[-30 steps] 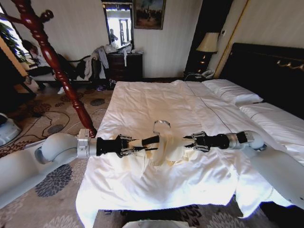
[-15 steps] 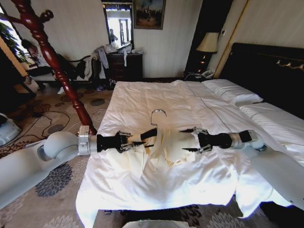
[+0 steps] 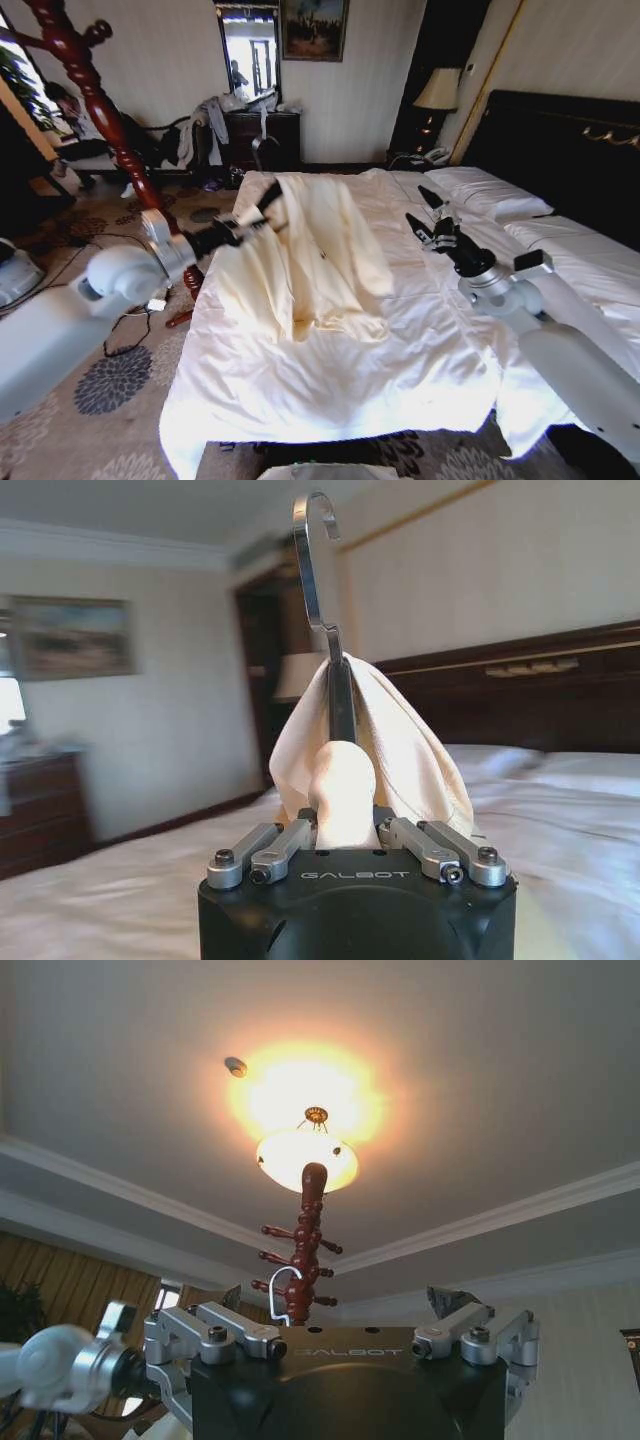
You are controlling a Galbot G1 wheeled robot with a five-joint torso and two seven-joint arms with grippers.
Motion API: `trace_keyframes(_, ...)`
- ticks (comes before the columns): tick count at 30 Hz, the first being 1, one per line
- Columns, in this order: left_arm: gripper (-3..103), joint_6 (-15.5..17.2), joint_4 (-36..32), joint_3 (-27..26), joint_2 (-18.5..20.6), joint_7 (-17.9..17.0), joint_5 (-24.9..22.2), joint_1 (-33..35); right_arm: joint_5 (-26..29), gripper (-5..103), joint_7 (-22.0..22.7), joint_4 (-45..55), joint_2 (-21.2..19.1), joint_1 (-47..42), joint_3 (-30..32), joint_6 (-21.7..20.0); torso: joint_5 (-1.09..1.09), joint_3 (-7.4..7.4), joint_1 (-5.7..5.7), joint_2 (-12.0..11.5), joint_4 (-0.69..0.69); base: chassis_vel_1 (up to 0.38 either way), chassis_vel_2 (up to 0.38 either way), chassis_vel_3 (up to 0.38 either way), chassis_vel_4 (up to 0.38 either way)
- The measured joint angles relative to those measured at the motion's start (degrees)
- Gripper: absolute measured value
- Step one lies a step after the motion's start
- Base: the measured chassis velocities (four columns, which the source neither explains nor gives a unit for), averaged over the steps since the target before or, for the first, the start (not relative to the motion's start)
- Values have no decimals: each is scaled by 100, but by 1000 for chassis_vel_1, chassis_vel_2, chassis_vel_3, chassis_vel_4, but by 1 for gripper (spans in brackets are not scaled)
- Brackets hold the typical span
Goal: Pick up the clothes from the bed and hang them on the clothes hanger.
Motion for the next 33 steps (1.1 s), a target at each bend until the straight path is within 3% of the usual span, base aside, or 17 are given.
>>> trace_keyframes(3, 19, 264, 491, 3, -34, -294, -150, -561, -178, 100, -102, -46, 118, -22, -74, 9, -1, 0, 0, 0, -2, 0, 0, 0, 0)
trace_keyframes(13, 19, 864, 1887, 322, -65, -308, -577, -1938, -607, 100, -355, -153, 179, -58, -175, 65, -1, 0, 0, 0, 0, 0, 0, 0, 0)
trace_keyframes(16, 19, 1388, 2546, 695, -205, -345, -826, -2791, -668, 100, -397, -128, 168, -109, -155, 78, -1, 0, 0, 0, -2, 0, 0, 0, 0)
trace_keyframes(21, 19, 1820, 3330, 1200, -425, -465, -927, -3643, -738, 100, -452, -94, 143, -162, -106, 105, 0, 0, 0, 0, -3, 0, 0, 0, 0)
trace_keyframes(23, 19, 1837, 3402, 1268, -444, -469, -928, -3721, -744, 100, -457, -91, 140, -164, -103, 107, -1, 0, 0, 0, -2, 0, 0, 0, 0)
trace_keyframes(27, 19, 2005, 4035, 2086, -561, -441, -999, -4573, -772, 100, -524, -83, 130, -171, -92, 128, 0, 0, 0, 0, -2, 0, 0, 0, 0)
trace_keyframes(33, 19, 2066, 4511, 2661, -713, -335, -1017, -5382, -775, 100, -567, -94, 118, -171, -66, 150, 1, 0, 0, 0, -1, 0, 0, 0, 0)
